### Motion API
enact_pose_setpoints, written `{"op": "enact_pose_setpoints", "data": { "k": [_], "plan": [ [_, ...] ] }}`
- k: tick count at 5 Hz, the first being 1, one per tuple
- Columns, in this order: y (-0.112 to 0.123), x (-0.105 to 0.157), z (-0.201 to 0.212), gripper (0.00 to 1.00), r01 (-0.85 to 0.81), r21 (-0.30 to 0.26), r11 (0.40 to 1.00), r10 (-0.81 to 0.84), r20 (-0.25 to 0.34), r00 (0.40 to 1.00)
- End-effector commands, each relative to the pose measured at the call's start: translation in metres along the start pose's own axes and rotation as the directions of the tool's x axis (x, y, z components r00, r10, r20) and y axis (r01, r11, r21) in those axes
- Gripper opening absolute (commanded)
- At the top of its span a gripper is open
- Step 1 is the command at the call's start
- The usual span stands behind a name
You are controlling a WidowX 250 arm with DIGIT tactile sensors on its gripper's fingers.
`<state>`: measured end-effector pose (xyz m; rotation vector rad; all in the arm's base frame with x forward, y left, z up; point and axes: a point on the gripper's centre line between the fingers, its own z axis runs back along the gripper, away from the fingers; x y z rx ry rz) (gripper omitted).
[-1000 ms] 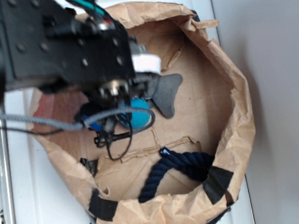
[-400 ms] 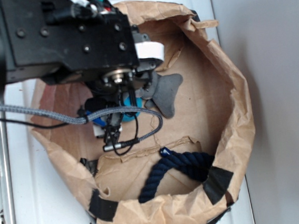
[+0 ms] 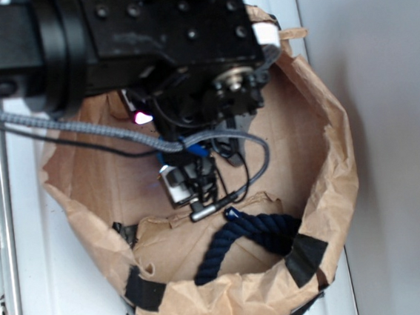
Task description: Grab the blue ball.
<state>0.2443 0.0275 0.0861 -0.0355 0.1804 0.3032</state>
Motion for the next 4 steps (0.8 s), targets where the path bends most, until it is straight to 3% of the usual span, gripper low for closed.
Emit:
{"op": "enact_pose_setpoints", "data": {
  "k": [1,4],
  "plan": [
    [-0.007,0.015,0.002,1.0,-0.025,0.009,1.0,0.024,0.079,0.997],
    [-0.012,0.037,-0.035,1.0,-0.067,0.091,0.994,0.053,0.145,0.988]
  ]
}}
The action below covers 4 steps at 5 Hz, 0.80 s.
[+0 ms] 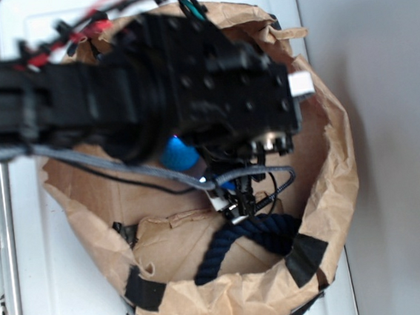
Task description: Grab the blue ball.
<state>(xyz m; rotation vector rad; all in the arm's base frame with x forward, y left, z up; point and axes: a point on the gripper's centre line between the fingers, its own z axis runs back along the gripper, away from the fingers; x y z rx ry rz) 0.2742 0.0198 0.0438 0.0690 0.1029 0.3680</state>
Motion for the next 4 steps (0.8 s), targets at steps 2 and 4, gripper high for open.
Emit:
{"op": "enact_pose_setpoints", "data": {
  "k": [2,4],
  "plan": [
    [0.01,0.006,-0.031,1.0,0.018,0.077,0.997,-0.028,0.122,0.992],
    [0.027,-0.005,-0.022,1.0,0.074,0.058,0.996,-0.08,0.102,0.992]
  ]
}}
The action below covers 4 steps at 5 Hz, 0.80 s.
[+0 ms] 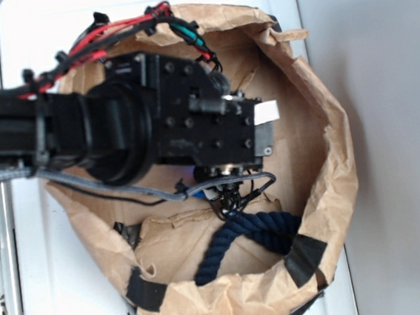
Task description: Grab the blue ball.
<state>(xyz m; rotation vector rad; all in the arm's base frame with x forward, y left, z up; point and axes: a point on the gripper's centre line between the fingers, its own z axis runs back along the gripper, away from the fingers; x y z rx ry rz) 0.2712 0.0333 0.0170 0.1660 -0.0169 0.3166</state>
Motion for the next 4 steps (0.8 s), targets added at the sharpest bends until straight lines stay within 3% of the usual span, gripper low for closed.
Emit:
{"op": "enact_pose_setpoints", "data": {
  "k": [1,2,3,4],
  "plan": [
    [0.027,-0.011,0.006,1.0,0.062,-0.019,0.998,-0.063,-0.051,0.997],
    [0.035,-0.02,-0.01,1.0,0.093,0.031,0.995,-0.092,-0.024,0.995],
    [0.036,-0.023,-0.024,0.0,0.093,0.062,0.994,-0.092,-0.015,0.996],
    [0.032,-0.02,-0.012,0.0,0.089,0.011,0.996,-0.089,-0.015,0.996]
  ]
}}
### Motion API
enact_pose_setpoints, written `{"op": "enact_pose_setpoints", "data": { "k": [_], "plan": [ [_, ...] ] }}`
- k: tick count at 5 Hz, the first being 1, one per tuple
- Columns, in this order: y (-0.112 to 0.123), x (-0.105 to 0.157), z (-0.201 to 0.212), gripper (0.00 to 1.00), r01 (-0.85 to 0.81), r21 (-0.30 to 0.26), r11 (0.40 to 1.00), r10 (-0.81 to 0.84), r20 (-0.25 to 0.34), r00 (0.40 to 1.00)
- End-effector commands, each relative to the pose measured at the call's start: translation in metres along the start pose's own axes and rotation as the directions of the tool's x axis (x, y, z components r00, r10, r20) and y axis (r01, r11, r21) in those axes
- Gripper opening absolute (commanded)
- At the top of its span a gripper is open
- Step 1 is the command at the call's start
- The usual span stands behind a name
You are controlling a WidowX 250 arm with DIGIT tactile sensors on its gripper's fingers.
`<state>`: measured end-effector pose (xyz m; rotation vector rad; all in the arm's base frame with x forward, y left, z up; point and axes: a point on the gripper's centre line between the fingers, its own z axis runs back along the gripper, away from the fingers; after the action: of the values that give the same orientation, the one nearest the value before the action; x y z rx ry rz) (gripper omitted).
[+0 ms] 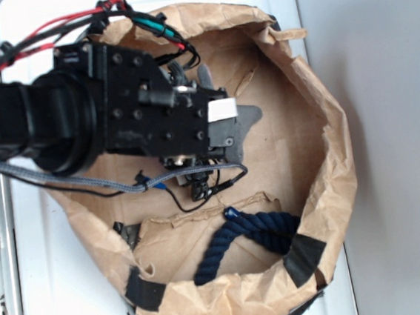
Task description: Grab the blue ball.
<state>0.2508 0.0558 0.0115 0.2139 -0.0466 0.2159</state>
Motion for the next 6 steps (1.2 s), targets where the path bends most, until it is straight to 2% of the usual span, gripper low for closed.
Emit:
{"op": "enact_pose_setpoints", "data": {
  "k": [1,2,4,5,6],
  "plan": [
    [0.005,-0.006,0.011,0.0,-0.005,-0.078,0.997,0.0,-0.065,0.998],
    [0.006,-0.005,0.023,0.0,-0.004,-0.115,0.993,-0.004,-0.074,0.997],
    [0.008,-0.01,0.095,0.0,-0.008,-0.242,0.97,-0.023,-0.123,0.992],
    [0.007,-0.021,0.127,0.0,-0.013,-0.188,0.982,0.005,-0.046,0.999],
    [0.011,-0.03,0.142,0.0,-0.02,-0.19,0.982,0.024,0.016,1.0]
  ]
}}
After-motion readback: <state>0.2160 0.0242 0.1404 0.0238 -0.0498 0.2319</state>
